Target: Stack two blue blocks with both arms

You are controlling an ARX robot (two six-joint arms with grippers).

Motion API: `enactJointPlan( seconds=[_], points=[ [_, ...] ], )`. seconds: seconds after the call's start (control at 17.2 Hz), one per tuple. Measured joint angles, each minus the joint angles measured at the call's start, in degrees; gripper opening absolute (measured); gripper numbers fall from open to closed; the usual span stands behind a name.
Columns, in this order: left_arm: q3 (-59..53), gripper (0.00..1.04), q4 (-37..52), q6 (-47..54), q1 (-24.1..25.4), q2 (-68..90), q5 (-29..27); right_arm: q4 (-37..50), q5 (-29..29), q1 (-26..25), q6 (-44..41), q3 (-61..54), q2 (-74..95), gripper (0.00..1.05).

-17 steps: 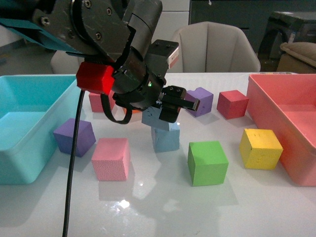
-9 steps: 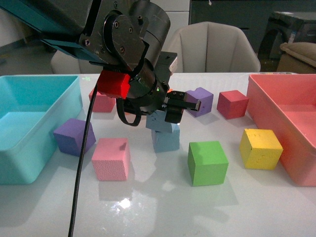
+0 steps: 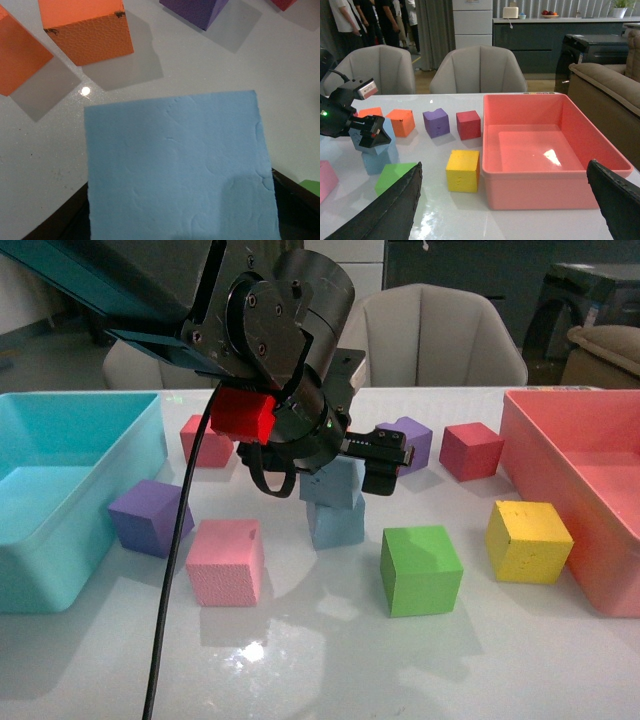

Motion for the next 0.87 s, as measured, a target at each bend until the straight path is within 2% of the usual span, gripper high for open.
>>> enactJointPlan(
  seconds=[0.06,0.29,0.52,0.87],
  points=[
    [0.0,0.99,0.42,0.02,0.0,0.0,0.0,0.0,0.0,0.0,0.0,0.0,0.0,0.98],
    [0.0,0.98,1.62,0.31,0.0,-0.48,-1.03,0.0,0.0,0.0,0.0,0.0,0.0,0.98],
    [-0.07,0.98,2.78,-0.28,0.11,-4.33,0.57,0.0,0.0,0.0,0.0,0.0,0.0,0.98],
    [-7.85,0.98,11.52,-1.03,-1.86,-17.51,1.84,0.0,0.0,0.0,0.0,0.0,0.0,0.98]
  ],
)
